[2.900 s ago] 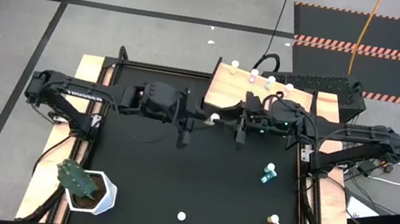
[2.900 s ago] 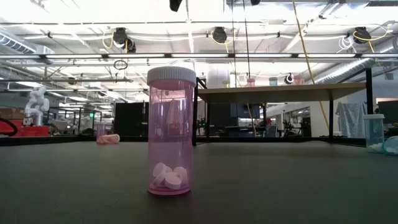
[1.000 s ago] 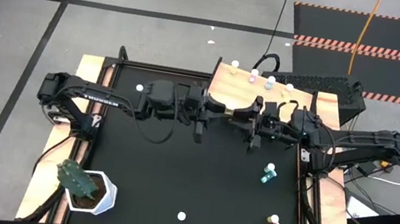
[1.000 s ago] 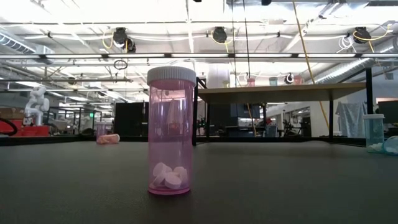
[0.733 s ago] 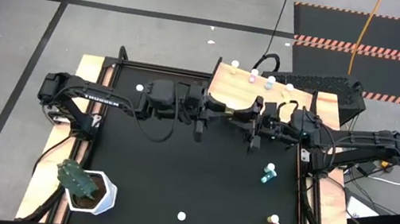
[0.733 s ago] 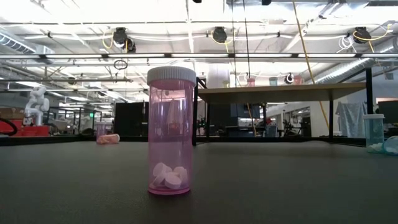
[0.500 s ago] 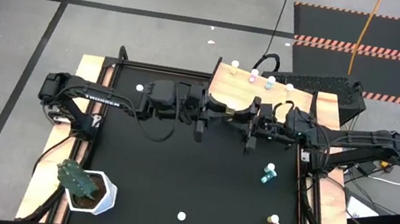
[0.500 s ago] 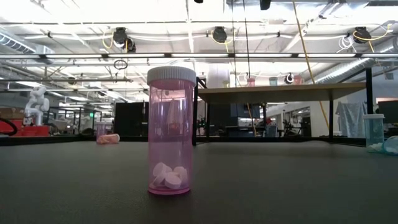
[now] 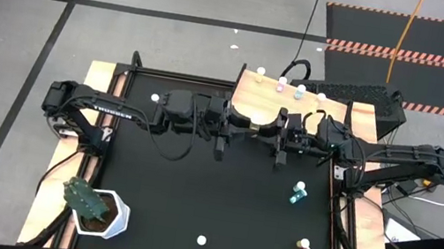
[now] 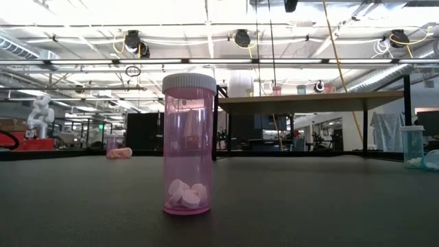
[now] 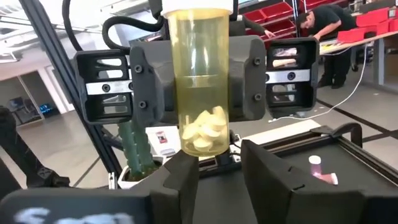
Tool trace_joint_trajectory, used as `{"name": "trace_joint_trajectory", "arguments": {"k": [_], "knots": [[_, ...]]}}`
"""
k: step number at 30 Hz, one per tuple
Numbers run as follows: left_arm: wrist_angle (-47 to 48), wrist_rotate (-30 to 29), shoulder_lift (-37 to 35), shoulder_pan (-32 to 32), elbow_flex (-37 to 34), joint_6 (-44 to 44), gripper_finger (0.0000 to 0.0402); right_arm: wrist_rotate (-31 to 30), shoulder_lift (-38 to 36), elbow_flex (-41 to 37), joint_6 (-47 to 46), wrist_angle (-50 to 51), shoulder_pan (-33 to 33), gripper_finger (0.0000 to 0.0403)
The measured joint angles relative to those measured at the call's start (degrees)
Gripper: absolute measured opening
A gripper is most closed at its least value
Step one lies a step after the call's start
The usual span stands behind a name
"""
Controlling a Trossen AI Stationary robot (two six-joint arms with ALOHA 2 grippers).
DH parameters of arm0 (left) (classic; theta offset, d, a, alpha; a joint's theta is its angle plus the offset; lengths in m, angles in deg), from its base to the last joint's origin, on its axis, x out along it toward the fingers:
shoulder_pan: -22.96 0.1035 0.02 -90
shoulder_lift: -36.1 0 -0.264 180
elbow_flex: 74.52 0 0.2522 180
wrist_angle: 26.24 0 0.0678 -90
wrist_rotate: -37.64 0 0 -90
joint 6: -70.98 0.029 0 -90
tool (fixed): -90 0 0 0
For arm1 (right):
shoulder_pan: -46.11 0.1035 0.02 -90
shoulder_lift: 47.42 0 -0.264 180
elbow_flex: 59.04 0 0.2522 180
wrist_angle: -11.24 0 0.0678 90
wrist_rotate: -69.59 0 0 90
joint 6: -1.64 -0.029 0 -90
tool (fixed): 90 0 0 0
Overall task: Pick and place medicine bottles onto shelf by color
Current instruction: Put the left yellow pill bottle on the shelf aligned with the other yellow pill bottle
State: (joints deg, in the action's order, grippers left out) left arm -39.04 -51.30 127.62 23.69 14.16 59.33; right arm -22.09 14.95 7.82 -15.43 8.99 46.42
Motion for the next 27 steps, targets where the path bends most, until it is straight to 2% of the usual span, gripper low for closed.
{"name": "trace_joint_trajectory", "arguments": {"k": [9,27], "knots": [[0.0,0.0,0.0,0.2,0.0,1.1,0.0108,-1.6,-0.8,0.0,0.9,0.3,0.0,0.0174],[0.9,-0.2,-0.1,0.2,0.0,4.5,0.0108,-2.2,-1.5,0.0,-1.6,0.8,-0.9,0.0179]]}}
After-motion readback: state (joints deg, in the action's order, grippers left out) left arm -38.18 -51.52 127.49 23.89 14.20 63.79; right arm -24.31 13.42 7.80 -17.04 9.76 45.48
